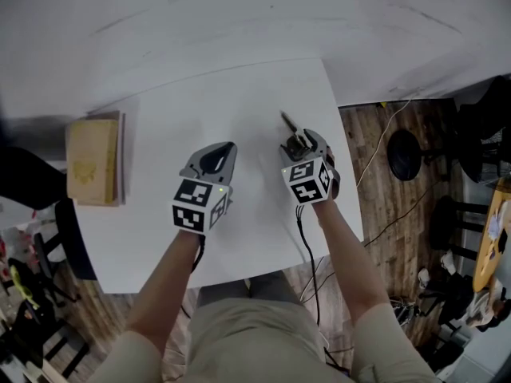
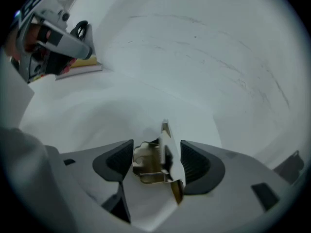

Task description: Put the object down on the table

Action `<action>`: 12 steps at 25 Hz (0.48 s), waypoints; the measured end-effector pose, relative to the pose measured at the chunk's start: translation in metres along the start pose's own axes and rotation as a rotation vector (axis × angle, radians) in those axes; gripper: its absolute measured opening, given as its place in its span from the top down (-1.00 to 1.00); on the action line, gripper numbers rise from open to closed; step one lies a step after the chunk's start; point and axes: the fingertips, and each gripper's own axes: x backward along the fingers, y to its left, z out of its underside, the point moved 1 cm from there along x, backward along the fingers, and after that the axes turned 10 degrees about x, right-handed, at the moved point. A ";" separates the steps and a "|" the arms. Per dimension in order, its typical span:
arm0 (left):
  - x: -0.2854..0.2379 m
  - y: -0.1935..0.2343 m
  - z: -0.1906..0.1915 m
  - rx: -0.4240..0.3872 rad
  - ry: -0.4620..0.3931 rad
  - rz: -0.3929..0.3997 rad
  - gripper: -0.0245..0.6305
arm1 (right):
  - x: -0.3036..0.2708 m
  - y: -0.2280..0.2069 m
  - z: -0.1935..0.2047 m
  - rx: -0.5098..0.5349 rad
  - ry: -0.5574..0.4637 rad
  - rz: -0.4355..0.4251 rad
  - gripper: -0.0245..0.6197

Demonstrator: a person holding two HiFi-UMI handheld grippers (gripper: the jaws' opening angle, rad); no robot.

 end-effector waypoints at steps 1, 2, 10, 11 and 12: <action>0.002 -0.001 0.001 0.003 0.005 0.004 0.86 | 0.002 0.003 -0.001 -0.037 -0.011 -0.021 -0.06; 0.004 -0.002 0.003 0.003 0.009 0.007 0.86 | 0.004 0.005 -0.003 -0.067 -0.022 -0.033 -0.06; 0.028 -0.009 -0.011 -0.021 0.002 0.011 0.86 | 0.040 0.001 -0.028 -0.200 -0.125 -0.007 0.10; 0.032 -0.010 -0.015 -0.024 -0.003 0.009 0.86 | 0.049 -0.001 -0.033 -0.207 -0.141 -0.002 0.16; 0.037 -0.011 -0.019 -0.027 -0.008 0.005 0.86 | 0.059 -0.004 -0.039 -0.216 -0.162 0.001 0.19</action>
